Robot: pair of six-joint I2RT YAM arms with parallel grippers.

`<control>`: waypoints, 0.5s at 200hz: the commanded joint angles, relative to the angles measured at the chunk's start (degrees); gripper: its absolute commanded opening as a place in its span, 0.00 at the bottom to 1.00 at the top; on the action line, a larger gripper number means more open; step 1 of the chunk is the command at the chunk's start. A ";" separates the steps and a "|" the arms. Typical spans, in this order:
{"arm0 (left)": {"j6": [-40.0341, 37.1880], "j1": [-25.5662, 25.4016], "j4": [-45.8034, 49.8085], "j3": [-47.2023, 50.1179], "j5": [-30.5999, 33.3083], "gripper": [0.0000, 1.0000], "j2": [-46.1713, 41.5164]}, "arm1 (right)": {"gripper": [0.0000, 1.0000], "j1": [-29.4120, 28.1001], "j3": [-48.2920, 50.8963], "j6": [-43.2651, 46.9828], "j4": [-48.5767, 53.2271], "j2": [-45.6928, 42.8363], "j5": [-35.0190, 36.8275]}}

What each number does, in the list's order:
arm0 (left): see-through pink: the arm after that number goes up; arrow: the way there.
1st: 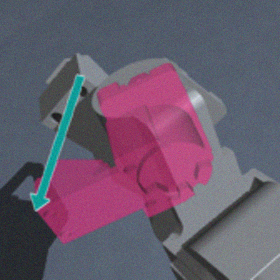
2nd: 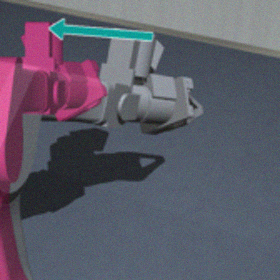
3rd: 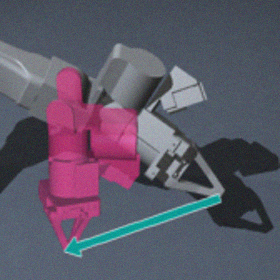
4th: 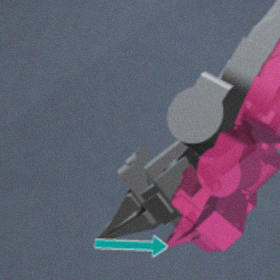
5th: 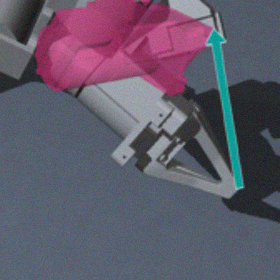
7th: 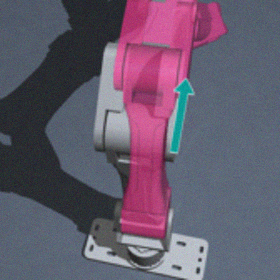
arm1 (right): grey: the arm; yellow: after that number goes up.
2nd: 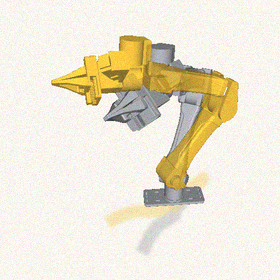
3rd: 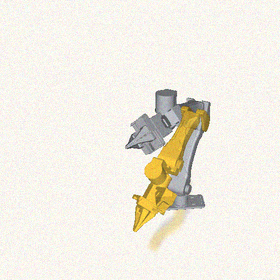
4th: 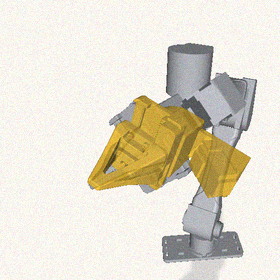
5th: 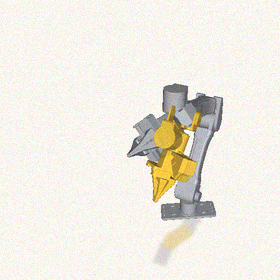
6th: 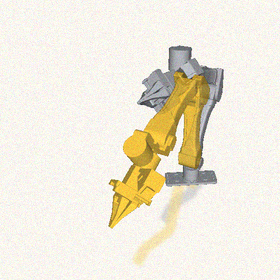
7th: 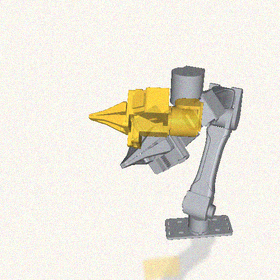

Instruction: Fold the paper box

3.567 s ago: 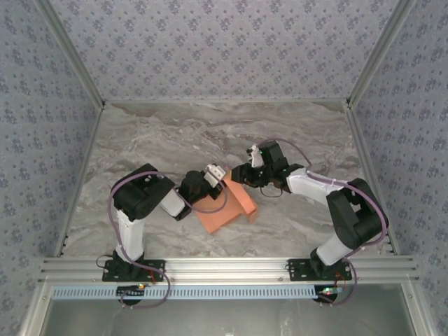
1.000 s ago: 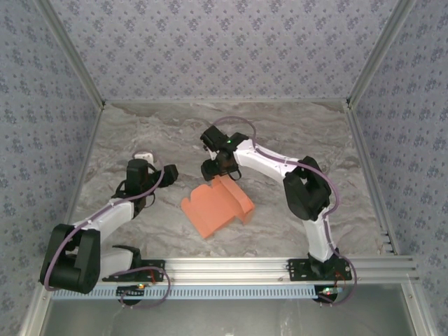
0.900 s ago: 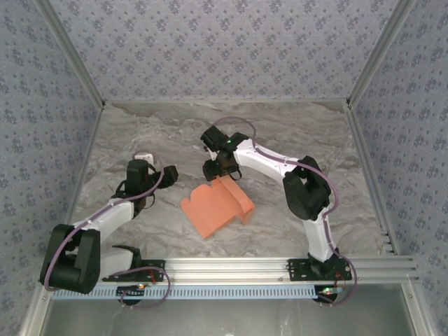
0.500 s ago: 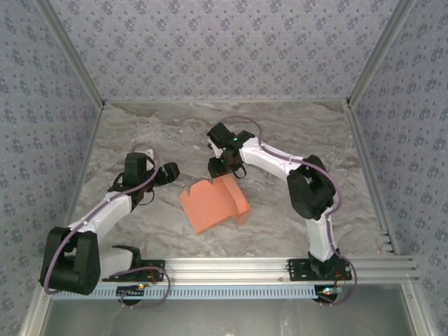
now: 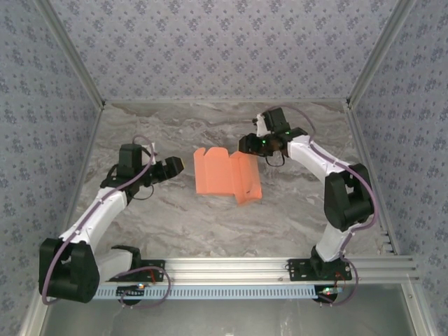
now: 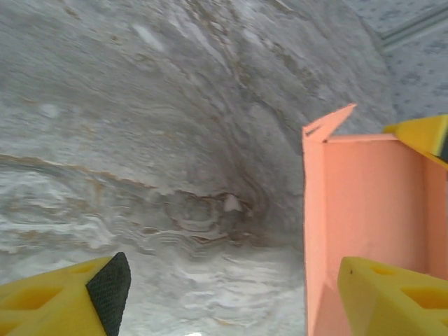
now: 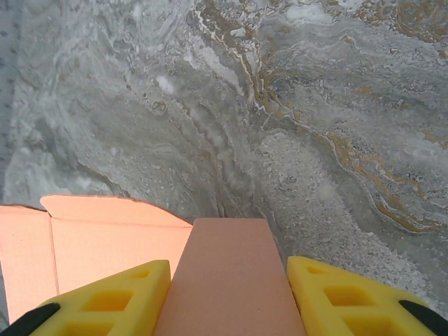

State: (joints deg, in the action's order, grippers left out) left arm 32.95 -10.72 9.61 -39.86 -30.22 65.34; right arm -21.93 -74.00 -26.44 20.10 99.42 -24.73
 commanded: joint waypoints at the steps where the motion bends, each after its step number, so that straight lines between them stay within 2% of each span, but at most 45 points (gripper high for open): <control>1: 2.26 -1.93 -5.55 0.56 -7.09 0.77 2.99 | 0.40 0.36 3.85 -4.98 -7.32 -2.03 -5.71; 35: 2.76 -6.94 -9.35 -1.55 -9.12 0.73 9.50 | 0.40 0.40 9.81 -8.38 -13.68 -3.48 -6.55; 60: 0.57 -8.76 -5.99 -3.23 -4.87 0.72 12.42 | 0.40 0.40 11.53 -9.17 -15.55 -3.73 -7.39; 80: -0.54 -9.05 -3.98 -3.56 -2.54 0.66 14.26 | 0.40 0.31 12.62 -9.19 -17.01 -3.94 -7.86; 100: 0.32 -9.48 -6.25 -2.63 -2.68 0.60 14.94 | 0.40 -0.18 12.49 -8.97 -15.86 -4.06 -7.23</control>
State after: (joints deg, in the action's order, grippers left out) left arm 33.80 -19.64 4.32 -41.65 -33.98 79.57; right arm -21.52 -61.82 -34.41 5.74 97.49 -30.81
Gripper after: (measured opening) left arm 0.629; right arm 0.429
